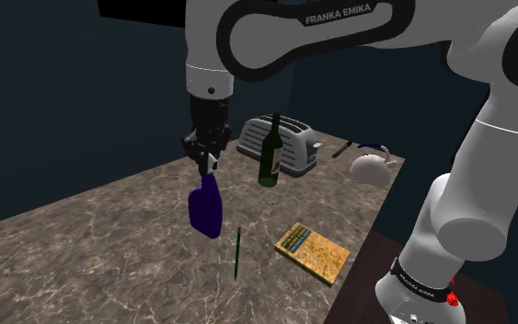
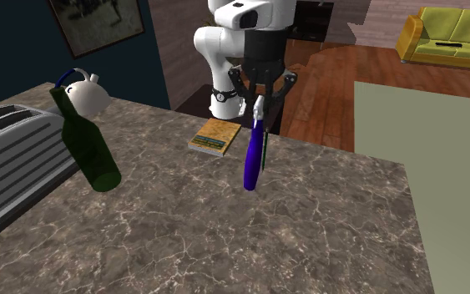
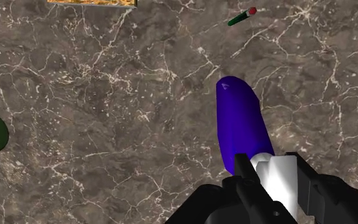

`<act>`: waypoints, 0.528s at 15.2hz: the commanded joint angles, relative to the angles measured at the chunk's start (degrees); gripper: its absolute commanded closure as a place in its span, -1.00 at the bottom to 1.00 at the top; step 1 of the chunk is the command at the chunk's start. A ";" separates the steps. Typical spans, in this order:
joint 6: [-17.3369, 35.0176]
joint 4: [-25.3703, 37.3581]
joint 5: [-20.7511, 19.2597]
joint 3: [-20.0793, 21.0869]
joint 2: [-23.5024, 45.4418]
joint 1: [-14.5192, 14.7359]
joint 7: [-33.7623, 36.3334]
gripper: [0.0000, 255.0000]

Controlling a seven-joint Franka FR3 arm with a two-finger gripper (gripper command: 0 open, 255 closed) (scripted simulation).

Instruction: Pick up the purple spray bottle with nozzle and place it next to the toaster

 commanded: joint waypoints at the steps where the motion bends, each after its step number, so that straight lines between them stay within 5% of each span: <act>1: -1.67 1.33 0.19 0.02 -0.38 0.02 -0.04 1.00; 8: -7.06 6.67 0.23 0.02 -0.42 0.02 -0.14 1.00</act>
